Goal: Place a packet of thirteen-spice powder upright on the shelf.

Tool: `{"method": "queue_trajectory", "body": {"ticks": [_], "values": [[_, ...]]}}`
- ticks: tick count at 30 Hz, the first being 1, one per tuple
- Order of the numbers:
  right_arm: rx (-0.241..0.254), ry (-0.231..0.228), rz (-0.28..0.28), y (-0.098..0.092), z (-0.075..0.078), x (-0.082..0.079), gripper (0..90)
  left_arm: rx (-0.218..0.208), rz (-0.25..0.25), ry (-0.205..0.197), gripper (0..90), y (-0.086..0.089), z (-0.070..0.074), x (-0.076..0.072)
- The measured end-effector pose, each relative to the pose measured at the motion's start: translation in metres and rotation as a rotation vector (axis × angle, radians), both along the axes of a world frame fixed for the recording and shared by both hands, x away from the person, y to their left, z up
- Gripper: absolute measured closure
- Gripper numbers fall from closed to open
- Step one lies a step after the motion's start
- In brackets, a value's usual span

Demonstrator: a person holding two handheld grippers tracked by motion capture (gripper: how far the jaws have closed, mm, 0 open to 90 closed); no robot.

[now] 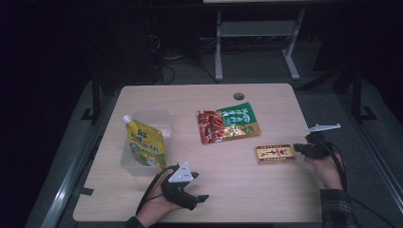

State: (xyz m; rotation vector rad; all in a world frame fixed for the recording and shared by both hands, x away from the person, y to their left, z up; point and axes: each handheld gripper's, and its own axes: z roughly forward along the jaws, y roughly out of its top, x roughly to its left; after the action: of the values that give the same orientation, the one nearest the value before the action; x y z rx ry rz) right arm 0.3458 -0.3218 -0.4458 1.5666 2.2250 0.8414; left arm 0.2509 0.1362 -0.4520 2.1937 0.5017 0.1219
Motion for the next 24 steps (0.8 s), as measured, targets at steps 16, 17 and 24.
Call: {"method": "queue_trajectory", "body": {"ticks": [16, 17, 24], "values": [[0.009, 0.066, 0.104, 0.029, -0.008, 0.005, 90.0, 0.010, -0.010, -0.002, 17.5, -0.002, -0.001, -0.001], [0.006, 0.072, 0.120, 0.034, -0.009, 0.004, 90.0, 0.009, -0.011, -0.002, 17.6, -0.002, -0.001, -0.001], [-0.001, 0.081, 0.213, 0.064, -0.009, 0.005, 90.0, 0.006, -0.009, -0.002, 17.5, -0.001, -0.001, -0.001]]}}
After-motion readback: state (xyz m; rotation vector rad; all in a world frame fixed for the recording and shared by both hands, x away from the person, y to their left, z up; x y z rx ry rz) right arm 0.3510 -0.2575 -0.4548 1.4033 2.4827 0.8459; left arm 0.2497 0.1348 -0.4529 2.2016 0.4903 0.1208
